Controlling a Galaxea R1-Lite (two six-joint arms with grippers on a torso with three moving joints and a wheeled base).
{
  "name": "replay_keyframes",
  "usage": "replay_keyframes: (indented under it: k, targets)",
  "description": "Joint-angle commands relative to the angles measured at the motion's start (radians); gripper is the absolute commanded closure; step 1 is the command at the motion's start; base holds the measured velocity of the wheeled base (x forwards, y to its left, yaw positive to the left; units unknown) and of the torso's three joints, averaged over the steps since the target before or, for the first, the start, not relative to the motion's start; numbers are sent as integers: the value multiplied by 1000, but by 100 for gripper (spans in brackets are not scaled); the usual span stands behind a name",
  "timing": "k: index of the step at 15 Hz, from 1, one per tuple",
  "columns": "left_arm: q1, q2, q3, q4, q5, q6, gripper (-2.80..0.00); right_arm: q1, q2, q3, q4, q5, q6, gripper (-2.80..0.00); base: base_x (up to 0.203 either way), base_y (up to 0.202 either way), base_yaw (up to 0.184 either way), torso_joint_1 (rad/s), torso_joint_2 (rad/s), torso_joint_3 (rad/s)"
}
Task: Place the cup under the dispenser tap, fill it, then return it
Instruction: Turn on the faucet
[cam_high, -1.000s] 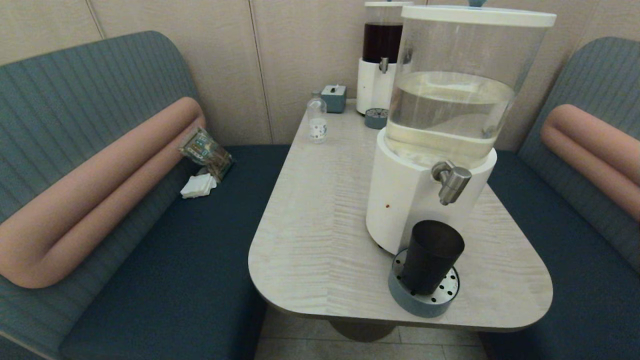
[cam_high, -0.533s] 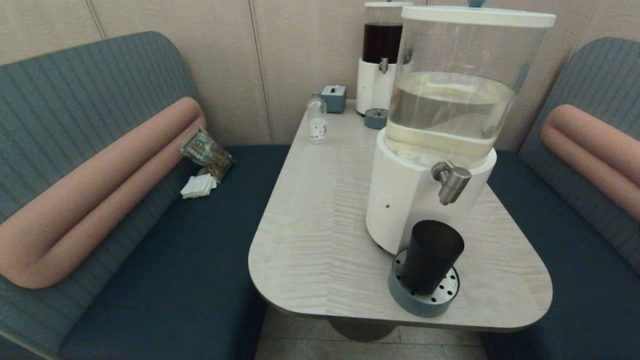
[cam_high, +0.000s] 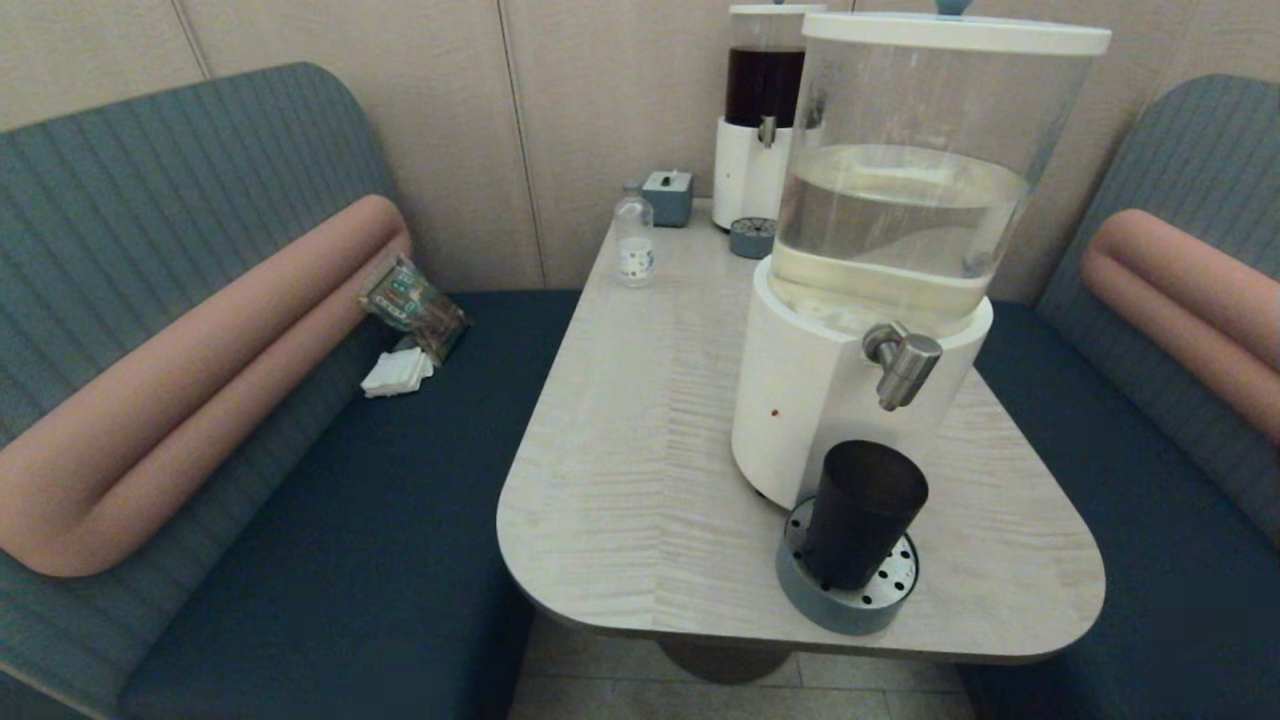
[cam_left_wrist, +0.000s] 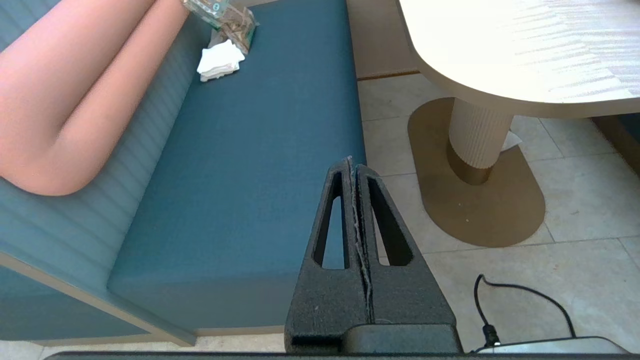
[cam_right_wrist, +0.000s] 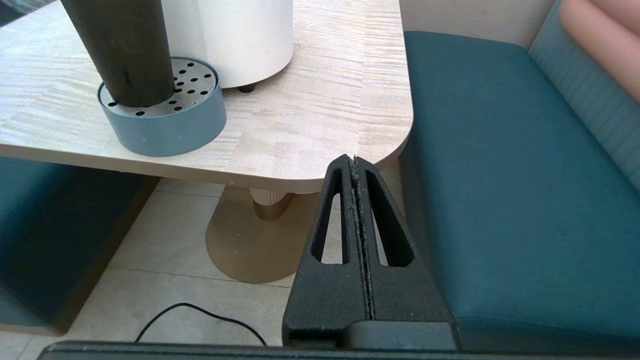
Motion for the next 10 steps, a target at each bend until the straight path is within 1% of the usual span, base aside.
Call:
replay_keyframes:
  k: [1,6,7,9,10]
  targets:
    - [0,3,0,4,-1,2,0,0,-2,14,0,-1,8,0,0,0,0,0,0,0]
    - [0,3,0,4,-1,2,0,0,-2,15,2,-3,2,0,0,0,0,0,0,0]
    - [0,3,0,4,-1,1,0,1,-2,15,2,1,-11,0,0,0,0,0,0,0]
    - [0,3,0,4,-1,1,0,-1,-2,15,0,0,-67,0,0,0,0,0,0,0]
    - [0,3,0,4,-1,2,0,-1,-3,15,-2,0,-71,0,0,0,0,0,0,0]
